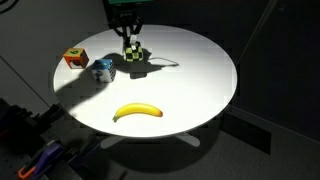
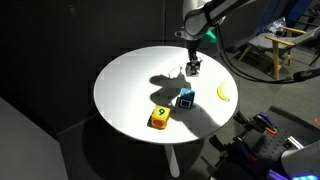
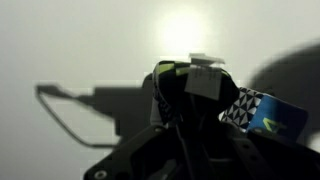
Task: Move the A cube to the left
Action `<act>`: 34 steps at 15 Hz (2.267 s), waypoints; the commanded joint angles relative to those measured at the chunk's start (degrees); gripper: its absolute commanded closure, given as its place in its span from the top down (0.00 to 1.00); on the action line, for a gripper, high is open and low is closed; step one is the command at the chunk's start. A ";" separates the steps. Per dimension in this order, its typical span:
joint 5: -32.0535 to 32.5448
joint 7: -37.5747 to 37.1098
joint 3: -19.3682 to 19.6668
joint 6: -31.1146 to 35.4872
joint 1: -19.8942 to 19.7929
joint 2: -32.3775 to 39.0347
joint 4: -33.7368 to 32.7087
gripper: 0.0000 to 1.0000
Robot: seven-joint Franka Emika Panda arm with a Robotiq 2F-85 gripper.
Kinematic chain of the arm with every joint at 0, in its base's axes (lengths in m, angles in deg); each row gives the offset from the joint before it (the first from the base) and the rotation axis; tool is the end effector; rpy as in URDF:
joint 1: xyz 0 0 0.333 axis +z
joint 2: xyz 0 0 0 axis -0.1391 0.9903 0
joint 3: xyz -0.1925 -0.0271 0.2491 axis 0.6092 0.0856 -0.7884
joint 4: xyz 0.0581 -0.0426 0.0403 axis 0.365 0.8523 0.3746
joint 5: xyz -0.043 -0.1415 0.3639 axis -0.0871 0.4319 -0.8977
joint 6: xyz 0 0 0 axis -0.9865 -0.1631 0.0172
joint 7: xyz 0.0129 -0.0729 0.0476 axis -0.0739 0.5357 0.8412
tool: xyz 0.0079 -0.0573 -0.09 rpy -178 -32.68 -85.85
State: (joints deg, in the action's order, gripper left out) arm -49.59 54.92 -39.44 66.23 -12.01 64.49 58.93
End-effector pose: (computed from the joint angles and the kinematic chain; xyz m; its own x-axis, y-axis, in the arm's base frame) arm 0.6314 -0.0313 0.2692 0.5706 0.8024 -0.1747 0.8137 -0.5811 -0.0114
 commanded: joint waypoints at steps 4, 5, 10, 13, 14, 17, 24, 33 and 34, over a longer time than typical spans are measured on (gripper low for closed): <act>4.04 2.36 -0.79 0.81 1.58 -1.03 0.66 0.07; 4.23 2.45 -1.00 0.71 1.86 -0.95 0.50 0.07; 4.48 2.31 -1.99 1.41 3.40 -0.56 0.17 0.07; 4.76 2.35 -2.53 2.45 4.23 -0.42 0.38 0.07; 4.90 2.32 -2.67 2.66 4.52 -0.22 0.24 0.07; 5.83 2.34 -3.00 3.07 5.36 0.75 -0.52 0.07; 7.73 2.55 -3.36 7.03 6.36 3.94 -1.13 0.08; 7.67 2.87 -3.31 11.46 6.20 6.67 -1.03 0.07; 7.72 2.80 -3.27 11.51 6.25 6.81 -1.08 0.07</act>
State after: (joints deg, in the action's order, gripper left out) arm -42.89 56.83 -42.57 77.06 -5.47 70.68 58.83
